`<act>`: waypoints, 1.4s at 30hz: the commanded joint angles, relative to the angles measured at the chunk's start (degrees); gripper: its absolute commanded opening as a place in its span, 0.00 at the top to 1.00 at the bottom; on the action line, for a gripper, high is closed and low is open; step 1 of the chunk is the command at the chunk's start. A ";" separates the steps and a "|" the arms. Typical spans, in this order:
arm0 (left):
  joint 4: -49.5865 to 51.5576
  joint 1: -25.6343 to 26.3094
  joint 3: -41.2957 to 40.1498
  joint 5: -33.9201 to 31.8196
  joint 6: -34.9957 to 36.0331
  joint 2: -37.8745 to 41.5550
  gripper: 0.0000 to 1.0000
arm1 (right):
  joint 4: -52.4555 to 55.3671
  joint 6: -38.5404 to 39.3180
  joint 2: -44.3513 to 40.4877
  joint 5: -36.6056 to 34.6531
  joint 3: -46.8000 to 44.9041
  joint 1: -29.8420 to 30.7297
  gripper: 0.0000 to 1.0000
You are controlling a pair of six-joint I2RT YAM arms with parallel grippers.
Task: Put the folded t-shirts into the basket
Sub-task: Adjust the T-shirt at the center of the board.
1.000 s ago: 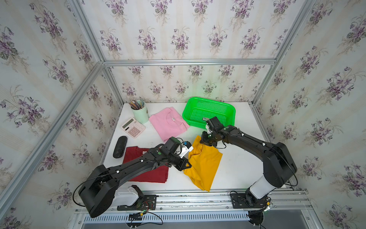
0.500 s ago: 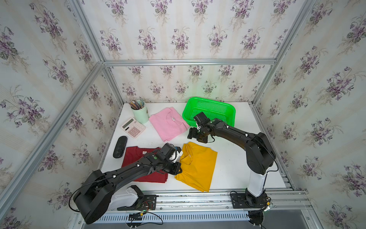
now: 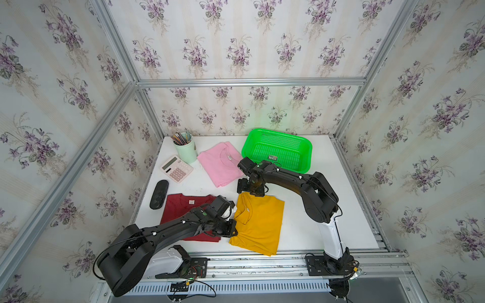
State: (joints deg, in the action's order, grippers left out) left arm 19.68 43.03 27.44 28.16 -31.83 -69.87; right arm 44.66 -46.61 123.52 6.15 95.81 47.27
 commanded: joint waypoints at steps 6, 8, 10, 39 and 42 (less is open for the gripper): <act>-0.72 -0.05 -1.14 -1.43 -1.77 2.00 0.81 | 6.26 -1.22 5.28 -8.15 7.62 2.70 0.11; -0.61 -0.07 -1.23 -1.65 -1.89 2.14 0.80 | 9.80 -0.85 7.79 -11.86 11.66 3.93 0.11; -0.61 -0.05 -1.33 -1.83 -2.00 2.32 0.80 | 13.16 -0.68 10.76 -14.43 15.38 4.79 0.11; 2.60 0.56 2.88 -1.80 3.13 5.71 0.96 | 10.49 -2.52 4.12 -14.70 15.33 6.14 0.92; 2.59 1.33 4.70 -0.92 5.91 7.04 0.99 | 7.63 -4.98 -2.07 -15.04 10.96 5.02 0.97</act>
State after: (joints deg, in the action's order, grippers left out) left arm 22.20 43.97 30.83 26.50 -29.56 -63.48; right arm 54.52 -48.53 124.29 -7.75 108.92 53.08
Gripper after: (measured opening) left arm 0.082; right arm 0.058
